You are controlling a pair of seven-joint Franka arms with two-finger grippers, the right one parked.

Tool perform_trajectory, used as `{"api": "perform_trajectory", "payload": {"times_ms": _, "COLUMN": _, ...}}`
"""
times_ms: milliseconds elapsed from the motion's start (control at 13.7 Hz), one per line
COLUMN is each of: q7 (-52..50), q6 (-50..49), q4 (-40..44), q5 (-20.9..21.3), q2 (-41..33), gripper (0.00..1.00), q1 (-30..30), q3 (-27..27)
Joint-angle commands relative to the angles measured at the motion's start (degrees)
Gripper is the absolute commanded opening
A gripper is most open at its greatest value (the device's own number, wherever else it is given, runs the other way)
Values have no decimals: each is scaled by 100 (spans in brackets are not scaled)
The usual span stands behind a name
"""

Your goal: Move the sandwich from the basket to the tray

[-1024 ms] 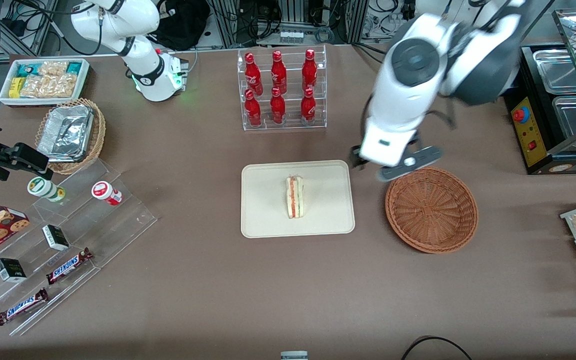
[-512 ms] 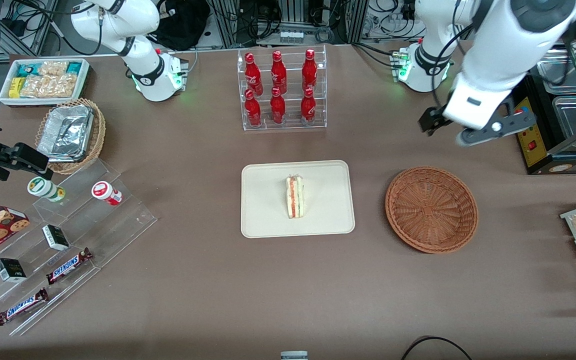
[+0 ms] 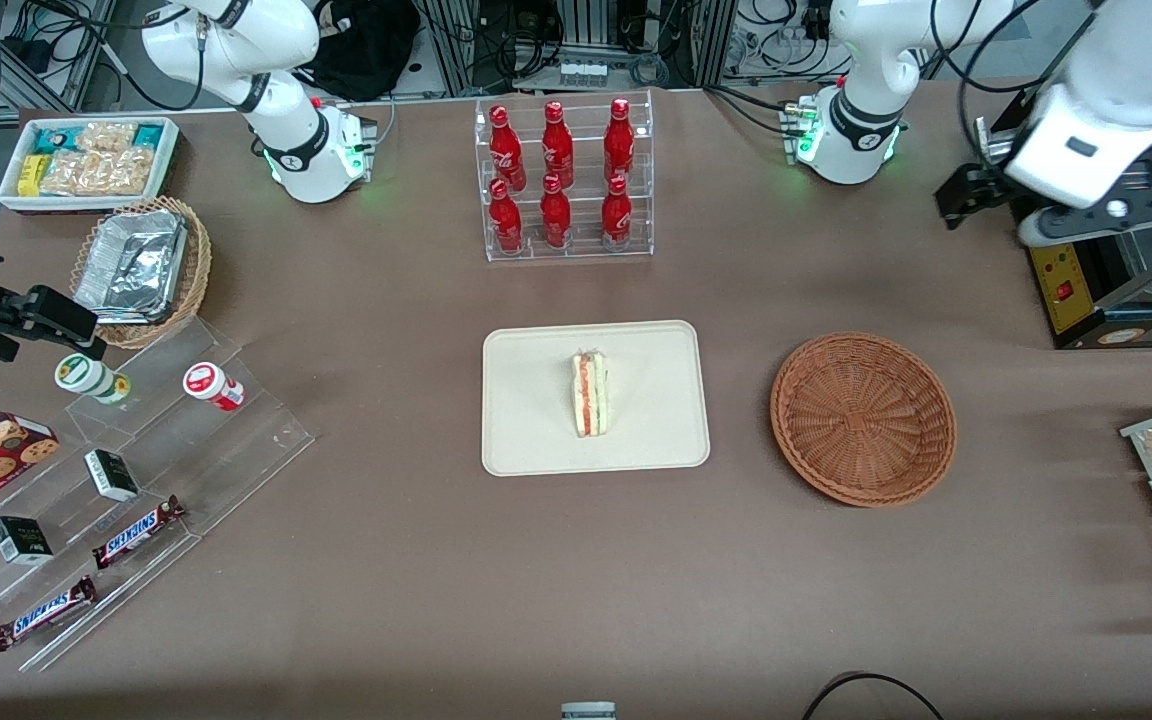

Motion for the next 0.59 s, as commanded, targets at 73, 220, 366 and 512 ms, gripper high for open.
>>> {"api": "perform_trajectory", "payload": {"times_ms": 73, "q7": 445, "q6": -60, "q4": 683, "q5": 27, "q2": 382, "gripper": 100, "q1": 3, "q3": 210}}
{"api": "perform_trajectory", "payload": {"times_ms": 220, "q7": 895, "q6": -68, "q4": 1096, "q5": 71, "q2": 725, "gripper": 100, "q1": -6, "q3": 238}}
{"api": "perform_trajectory", "payload": {"times_ms": 366, "q7": 939, "q6": -51, "q4": 1142, "q5": 1, "q2": 761, "gripper": 100, "q1": 73, "q3": 255}}
{"api": "perform_trajectory", "payload": {"times_ms": 512, "q7": 922, "q6": 45, "q4": 1159, "q5": -8, "q2": 840, "gripper": 100, "q1": 91, "q3": 299}}
